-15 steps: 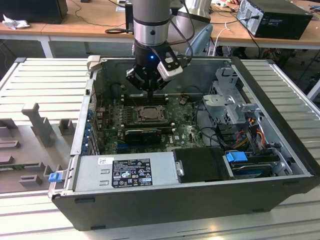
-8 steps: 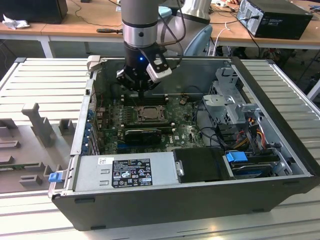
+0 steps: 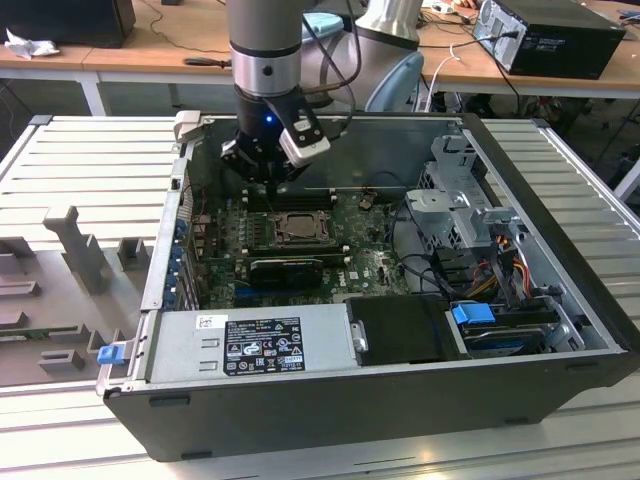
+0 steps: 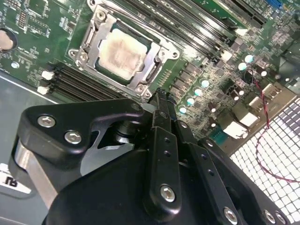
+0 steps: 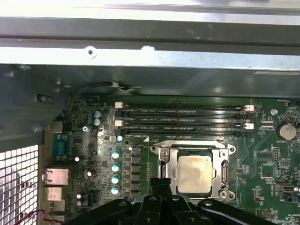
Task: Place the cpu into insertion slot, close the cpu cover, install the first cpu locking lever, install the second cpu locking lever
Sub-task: 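Install the first cpu locking lever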
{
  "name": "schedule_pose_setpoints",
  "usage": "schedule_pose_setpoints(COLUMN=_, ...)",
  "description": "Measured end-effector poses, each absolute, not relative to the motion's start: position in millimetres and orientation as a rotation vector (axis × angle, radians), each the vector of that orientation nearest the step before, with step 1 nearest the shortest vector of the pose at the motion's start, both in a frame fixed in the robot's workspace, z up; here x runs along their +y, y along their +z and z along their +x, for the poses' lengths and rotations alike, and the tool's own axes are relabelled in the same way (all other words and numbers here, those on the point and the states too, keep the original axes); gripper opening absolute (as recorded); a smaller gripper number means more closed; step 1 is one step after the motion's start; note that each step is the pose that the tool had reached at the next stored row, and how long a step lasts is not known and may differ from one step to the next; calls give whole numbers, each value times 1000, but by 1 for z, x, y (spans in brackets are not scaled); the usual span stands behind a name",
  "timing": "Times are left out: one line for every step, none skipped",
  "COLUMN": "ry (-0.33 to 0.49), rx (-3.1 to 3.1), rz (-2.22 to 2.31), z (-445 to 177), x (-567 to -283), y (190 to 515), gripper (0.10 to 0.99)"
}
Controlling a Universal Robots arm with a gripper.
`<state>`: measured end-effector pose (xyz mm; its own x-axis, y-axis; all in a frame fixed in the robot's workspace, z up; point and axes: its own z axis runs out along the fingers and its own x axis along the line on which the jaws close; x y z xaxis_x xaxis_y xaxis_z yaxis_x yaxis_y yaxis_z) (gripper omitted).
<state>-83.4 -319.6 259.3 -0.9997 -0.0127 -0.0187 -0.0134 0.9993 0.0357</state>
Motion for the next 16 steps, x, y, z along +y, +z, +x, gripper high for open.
schedule_pose_setpoints(ry=56, rx=3123, rz=-20, z=-86, x=-320, y=259, gripper=106)
schedule_pose_setpoints(ry=56, rx=3122, rz=-21, z=-87, x=-320, y=259, gripper=106)
schedule_pose_setpoints(ry=56, rx=3123, rz=-21, z=-91, x=-320, y=258, gripper=106)
schedule_pose_setpoints(ry=56, rx=3123, rz=-20, z=-95, x=-320, y=258, gripper=106)
schedule_pose_setpoints(ry=57, rx=3122, rz=-20, z=-100, x=-320, y=258, gripper=106)
schedule_pose_setpoints(ry=57, rx=3122, rz=-20, z=-102, x=-319, y=258, gripper=106)
schedule_pose_setpoints(ry=57, rx=3122, rz=-20, z=-107, x=-318, y=257, gripper=106)
schedule_pose_setpoints(ry=57, rx=3122, rz=-20, z=-109, x=-317, y=257, gripper=106)
schedule_pose_setpoints(ry=57, rx=3123, rz=-20, z=-110, x=-314, y=257, gripper=106)
schedule_pose_setpoints(ry=57, rx=3123, rz=-21, z=-111, x=-313, y=257, gripper=106)
schedule_pose_setpoints(ry=58, rx=3123, rz=-20, z=-113, x=-310, y=257, gripper=106)
schedule_pose_setpoints(ry=58, rx=3122, rz=-20, z=-115, x=-306, y=256, gripper=106)
schedule_pose_setpoints(ry=58, rx=3122, rz=-21, z=-116, x=-302, y=256, gripper=106)
schedule_pose_setpoints(ry=58, rx=3123, rz=-20, z=-116, x=-297, y=256, gripper=106)
schedule_pose_setpoints(ry=58, rx=3123, rz=-20, z=-116, x=-293, y=256, gripper=106)
schedule_pose_setpoints(ry=58, rx=3123, rz=-20, z=-116, x=-291, y=255, gripper=106)
